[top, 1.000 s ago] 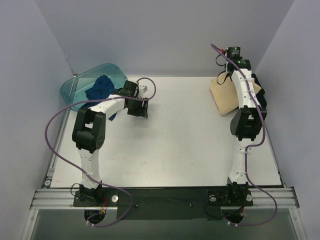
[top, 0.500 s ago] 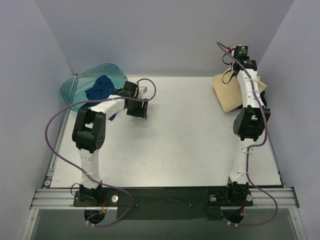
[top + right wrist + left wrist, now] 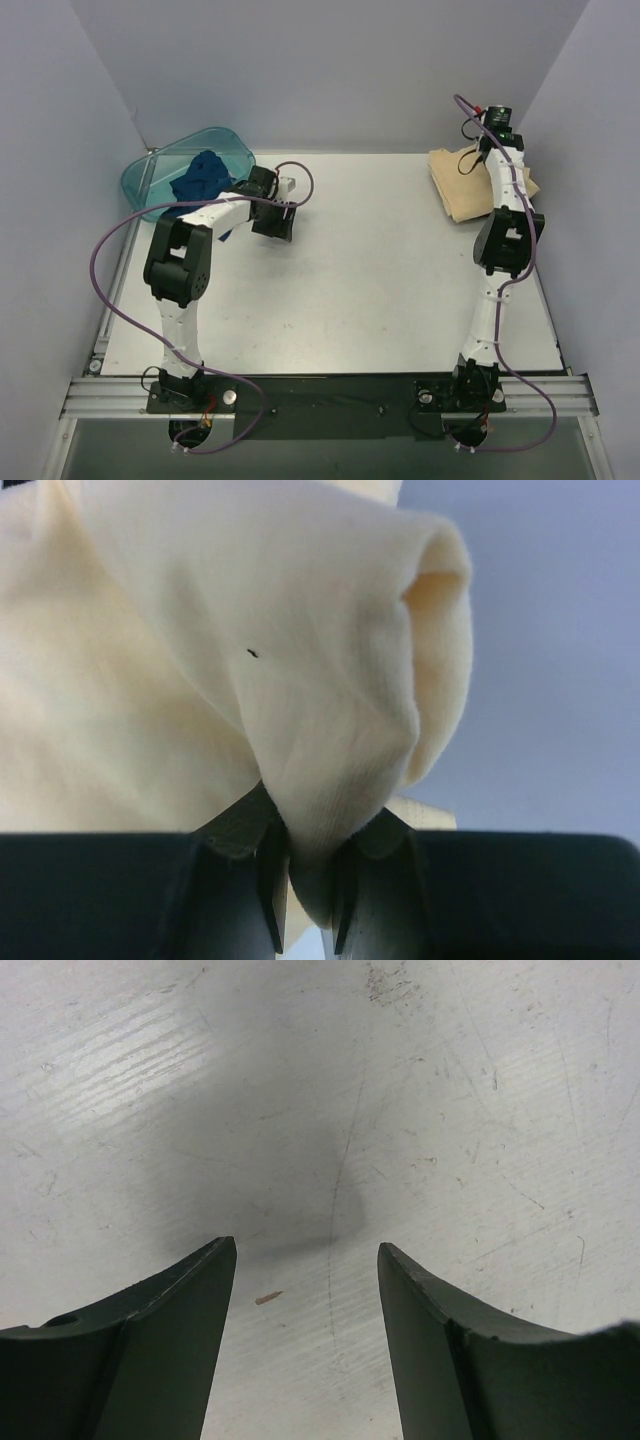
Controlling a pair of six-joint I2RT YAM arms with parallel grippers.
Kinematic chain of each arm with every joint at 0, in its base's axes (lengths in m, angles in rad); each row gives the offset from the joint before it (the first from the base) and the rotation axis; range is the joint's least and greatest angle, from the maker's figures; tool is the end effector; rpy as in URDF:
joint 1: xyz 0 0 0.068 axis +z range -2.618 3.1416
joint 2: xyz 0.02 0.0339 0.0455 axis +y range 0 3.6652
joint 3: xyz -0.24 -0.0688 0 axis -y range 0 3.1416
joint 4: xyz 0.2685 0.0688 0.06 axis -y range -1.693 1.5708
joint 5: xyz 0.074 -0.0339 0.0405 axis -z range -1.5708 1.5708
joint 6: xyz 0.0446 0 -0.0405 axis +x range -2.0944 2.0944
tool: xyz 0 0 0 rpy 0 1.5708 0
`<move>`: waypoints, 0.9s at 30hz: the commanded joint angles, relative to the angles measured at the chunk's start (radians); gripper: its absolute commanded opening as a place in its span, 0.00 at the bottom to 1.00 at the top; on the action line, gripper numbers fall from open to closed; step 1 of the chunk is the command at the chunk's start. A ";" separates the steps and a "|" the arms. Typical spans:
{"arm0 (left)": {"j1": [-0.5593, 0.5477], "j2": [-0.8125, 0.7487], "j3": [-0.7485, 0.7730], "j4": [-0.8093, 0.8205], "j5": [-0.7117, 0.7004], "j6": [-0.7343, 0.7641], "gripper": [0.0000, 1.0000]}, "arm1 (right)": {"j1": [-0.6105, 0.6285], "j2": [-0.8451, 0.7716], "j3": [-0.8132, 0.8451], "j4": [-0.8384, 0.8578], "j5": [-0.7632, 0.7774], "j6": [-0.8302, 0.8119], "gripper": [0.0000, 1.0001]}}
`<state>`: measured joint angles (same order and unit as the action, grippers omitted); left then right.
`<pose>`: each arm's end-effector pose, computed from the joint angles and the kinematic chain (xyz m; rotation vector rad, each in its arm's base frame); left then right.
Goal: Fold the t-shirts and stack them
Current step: Put the neatly folded tshirt into the corner of the board with the right arm
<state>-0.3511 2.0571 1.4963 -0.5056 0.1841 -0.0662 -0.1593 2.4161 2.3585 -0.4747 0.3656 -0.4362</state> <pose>0.4182 -0.1619 0.1305 0.4403 2.6244 -0.3823 0.5610 -0.1063 0.2585 -0.0714 2.1504 -0.7369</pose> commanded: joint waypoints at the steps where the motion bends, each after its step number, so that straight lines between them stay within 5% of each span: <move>1: -0.009 -0.048 0.012 -0.004 -0.023 0.032 0.69 | -0.046 0.020 0.022 0.129 0.056 0.039 0.00; 6: -0.015 -0.035 0.021 -0.014 -0.035 0.048 0.69 | -0.088 0.043 0.007 0.215 0.110 0.051 0.05; 8: -0.020 -0.031 0.025 -0.017 -0.040 0.055 0.69 | -0.100 0.047 -0.004 0.240 0.145 0.060 0.29; 9: -0.022 -0.029 0.027 -0.016 -0.040 0.055 0.69 | -0.103 0.047 -0.007 0.252 0.151 0.059 0.55; 10: -0.025 -0.029 0.028 -0.017 -0.040 0.058 0.69 | -0.106 0.049 -0.008 0.252 0.133 0.059 0.65; 11: -0.025 -0.028 0.030 -0.019 -0.040 0.059 0.69 | -0.106 0.044 -0.018 0.252 0.127 0.054 0.97; 22: -0.051 -0.046 0.028 -0.022 -0.035 0.091 0.69 | -0.023 -0.097 -0.031 0.222 0.017 0.030 1.00; 27: -0.045 -0.101 0.048 -0.069 0.003 0.147 0.70 | 0.084 -0.313 -0.209 0.166 -0.098 0.046 1.00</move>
<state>-0.3992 2.0510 1.4963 -0.5312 0.1532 0.0147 -0.1646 2.3501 2.2490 -0.2676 0.3737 -0.4088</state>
